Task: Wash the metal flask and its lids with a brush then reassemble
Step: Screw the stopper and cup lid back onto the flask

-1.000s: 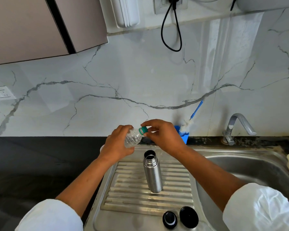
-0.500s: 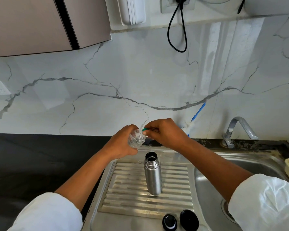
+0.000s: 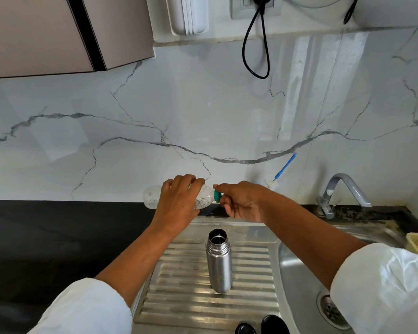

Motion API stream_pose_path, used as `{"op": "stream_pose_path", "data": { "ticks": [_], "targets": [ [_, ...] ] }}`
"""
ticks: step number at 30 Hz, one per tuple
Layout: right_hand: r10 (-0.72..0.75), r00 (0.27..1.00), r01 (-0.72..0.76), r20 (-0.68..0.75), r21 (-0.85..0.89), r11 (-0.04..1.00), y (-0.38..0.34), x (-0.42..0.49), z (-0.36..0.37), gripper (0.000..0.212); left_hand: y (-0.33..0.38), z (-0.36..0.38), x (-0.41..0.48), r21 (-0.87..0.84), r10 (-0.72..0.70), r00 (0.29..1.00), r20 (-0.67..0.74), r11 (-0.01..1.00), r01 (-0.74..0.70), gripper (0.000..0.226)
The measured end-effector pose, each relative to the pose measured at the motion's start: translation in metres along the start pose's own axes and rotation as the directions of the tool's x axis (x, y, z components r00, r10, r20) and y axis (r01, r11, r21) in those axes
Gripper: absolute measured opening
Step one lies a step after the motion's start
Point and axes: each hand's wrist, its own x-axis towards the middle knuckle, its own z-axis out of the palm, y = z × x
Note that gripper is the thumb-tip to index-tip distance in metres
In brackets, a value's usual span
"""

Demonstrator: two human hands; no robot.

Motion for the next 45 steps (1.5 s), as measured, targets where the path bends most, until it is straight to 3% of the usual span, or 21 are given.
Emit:
{"op": "stream_pose_path", "data": {
  "ticks": [3, 6, 8, 10, 12, 15, 20, 24, 32, 35, 40, 45],
  "targets": [
    [-0.084, 0.995, 0.086, -0.06, 0.04, 0.995, 0.0, 0.008, -0.006, 0.039, -0.003, 0.015, 0.007, -0.234, -0.148, 0.988, 0.034, 0.96, 0.152, 0.077],
    [-0.224, 0.938, 0.168, -0.264, -0.218, 0.961, 0.013, 0.029, -0.012, 0.047, -0.005, 0.032, 0.026, -0.347, -0.379, 0.914, 0.147, 0.845, 0.406, 0.08],
    [-0.421, 0.86, 0.192, -0.29, -0.582, 0.791, 0.029, 0.042, -0.023, 0.043, -0.008, 0.045, 0.036, -0.445, -0.459, 0.864, 0.209, 0.742, 0.502, 0.084],
    [-0.575, 0.798, 0.206, -0.181, -0.814, 0.543, 0.045, 0.049, -0.034, 0.036, -0.014, 0.063, 0.043, -0.557, -0.502, 0.821, 0.273, 0.614, 0.56, 0.083],
    [-0.613, 0.786, 0.227, -0.086, -0.881, 0.415, 0.059, 0.058, -0.044, 0.033, -0.018, 0.082, 0.047, -0.618, -0.541, 0.773, 0.331, 0.495, 0.611, 0.083],
    [-0.587, 0.808, 0.185, -0.049, -0.925, 0.332, 0.075, 0.069, -0.054, 0.035, -0.02, 0.108, 0.054, -0.618, -0.57, 0.712, 0.41, 0.4, 0.677, 0.082],
    [-0.53, 0.847, 0.133, -0.029, -0.955, 0.264, 0.096, 0.083, -0.069, 0.039, -0.025, 0.151, 0.062, -0.536, -0.568, 0.667, 0.482, 0.412, 0.737, 0.08],
    [-0.496, 0.868, 0.113, -0.019, -0.966, 0.235, 0.106, 0.089, -0.078, 0.041, -0.027, 0.173, 0.066, -0.485, -0.537, 0.695, 0.478, 0.498, 0.719, 0.083],
    [-0.497, 0.867, 0.072, -0.027, -0.981, 0.179, 0.116, 0.089, -0.088, 0.046, -0.038, 0.196, 0.065, -0.466, -0.479, 0.706, 0.521, 0.534, 0.706, 0.084],
    [-0.504, 0.863, 0.037, -0.027, -0.993, 0.116, 0.116, 0.086, -0.085, 0.051, -0.039, 0.198, 0.065, -0.464, -0.485, 0.701, 0.522, 0.528, 0.711, 0.081],
    [-0.49, 0.871, -0.018, 0.028, -0.996, -0.089, 0.117, 0.08, -0.081, 0.068, -0.039, 0.202, 0.067, -0.434, -0.521, 0.665, 0.535, 0.506, 0.745, 0.081],
    [-0.443, 0.896, -0.048, 0.029, -0.986, -0.162, 0.125, 0.082, -0.083, 0.076, -0.041, 0.198, 0.068, -0.431, -0.53, 0.647, 0.549, 0.483, 0.762, 0.086]
  ]
}}
